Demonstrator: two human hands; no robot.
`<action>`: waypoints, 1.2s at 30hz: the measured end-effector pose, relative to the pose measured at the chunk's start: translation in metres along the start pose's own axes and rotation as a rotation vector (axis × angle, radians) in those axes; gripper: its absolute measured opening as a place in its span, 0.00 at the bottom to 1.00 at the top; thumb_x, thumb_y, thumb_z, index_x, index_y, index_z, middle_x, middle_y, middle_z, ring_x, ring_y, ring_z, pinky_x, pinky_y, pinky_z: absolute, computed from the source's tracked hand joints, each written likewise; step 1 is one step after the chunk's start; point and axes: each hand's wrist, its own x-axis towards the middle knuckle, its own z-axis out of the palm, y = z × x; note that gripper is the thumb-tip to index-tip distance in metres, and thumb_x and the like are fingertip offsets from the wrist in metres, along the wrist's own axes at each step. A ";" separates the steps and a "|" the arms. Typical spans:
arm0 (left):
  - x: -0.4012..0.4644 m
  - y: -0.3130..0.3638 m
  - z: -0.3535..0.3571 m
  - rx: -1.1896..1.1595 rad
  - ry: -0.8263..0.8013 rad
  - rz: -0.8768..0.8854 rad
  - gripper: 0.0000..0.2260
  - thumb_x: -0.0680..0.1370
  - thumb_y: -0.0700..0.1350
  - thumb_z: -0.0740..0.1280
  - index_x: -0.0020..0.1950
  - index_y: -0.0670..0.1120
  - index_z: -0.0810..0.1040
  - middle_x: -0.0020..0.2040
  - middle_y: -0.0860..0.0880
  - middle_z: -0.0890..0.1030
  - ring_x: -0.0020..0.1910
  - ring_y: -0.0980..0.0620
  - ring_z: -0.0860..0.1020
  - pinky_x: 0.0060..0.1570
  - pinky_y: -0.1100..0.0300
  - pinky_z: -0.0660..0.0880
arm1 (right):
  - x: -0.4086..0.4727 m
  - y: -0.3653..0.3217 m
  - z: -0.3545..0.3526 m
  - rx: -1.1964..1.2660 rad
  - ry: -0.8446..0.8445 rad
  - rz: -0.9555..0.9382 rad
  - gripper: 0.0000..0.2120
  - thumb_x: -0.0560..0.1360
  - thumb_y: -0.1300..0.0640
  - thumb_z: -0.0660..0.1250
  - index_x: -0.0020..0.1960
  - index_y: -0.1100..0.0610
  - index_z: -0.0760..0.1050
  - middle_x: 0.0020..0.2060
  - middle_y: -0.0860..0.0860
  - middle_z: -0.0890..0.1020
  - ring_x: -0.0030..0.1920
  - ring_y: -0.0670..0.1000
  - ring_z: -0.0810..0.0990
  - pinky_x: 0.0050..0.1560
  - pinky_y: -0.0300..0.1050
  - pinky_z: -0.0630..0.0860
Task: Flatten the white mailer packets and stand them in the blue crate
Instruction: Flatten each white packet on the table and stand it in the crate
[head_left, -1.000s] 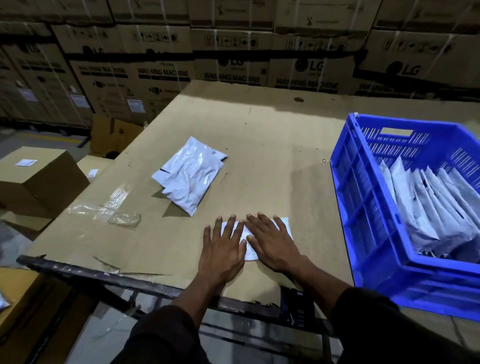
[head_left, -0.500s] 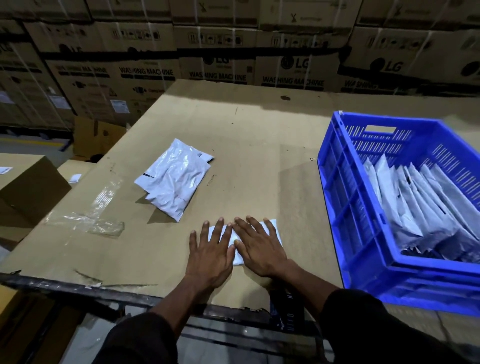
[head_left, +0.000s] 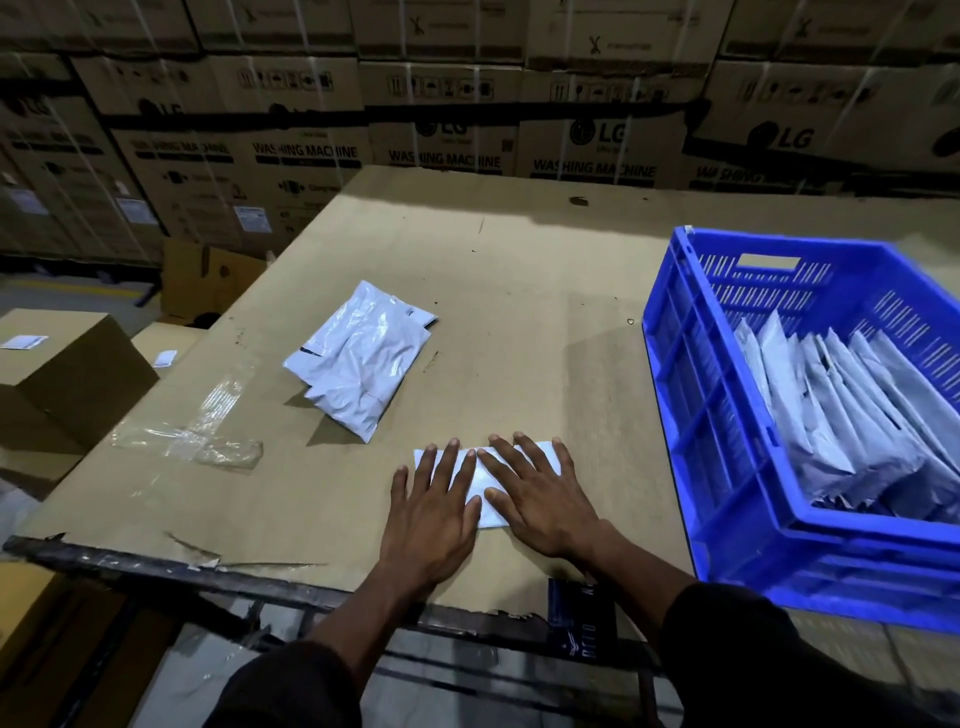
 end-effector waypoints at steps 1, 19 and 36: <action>0.000 -0.001 0.000 -0.005 -0.010 0.005 0.26 0.82 0.56 0.53 0.79 0.49 0.68 0.80 0.47 0.67 0.77 0.41 0.68 0.67 0.36 0.69 | 0.000 0.000 0.000 0.001 0.003 0.000 0.26 0.84 0.39 0.43 0.81 0.44 0.52 0.80 0.44 0.54 0.80 0.51 0.51 0.75 0.66 0.47; -0.011 -0.006 -0.002 -0.113 0.035 0.093 0.33 0.77 0.60 0.63 0.80 0.49 0.64 0.82 0.46 0.60 0.80 0.41 0.59 0.70 0.35 0.64 | -0.005 0.013 -0.042 0.054 -0.033 -0.079 0.27 0.82 0.36 0.50 0.76 0.48 0.63 0.78 0.48 0.64 0.73 0.53 0.67 0.67 0.57 0.68; 0.051 -0.014 -0.068 -0.185 0.255 0.295 0.17 0.68 0.40 0.63 0.55 0.48 0.80 0.59 0.47 0.78 0.63 0.42 0.70 0.44 0.45 0.78 | -0.017 -0.002 -0.089 -0.257 0.057 -0.364 0.14 0.80 0.56 0.60 0.62 0.50 0.77 0.68 0.48 0.75 0.62 0.62 0.76 0.45 0.56 0.79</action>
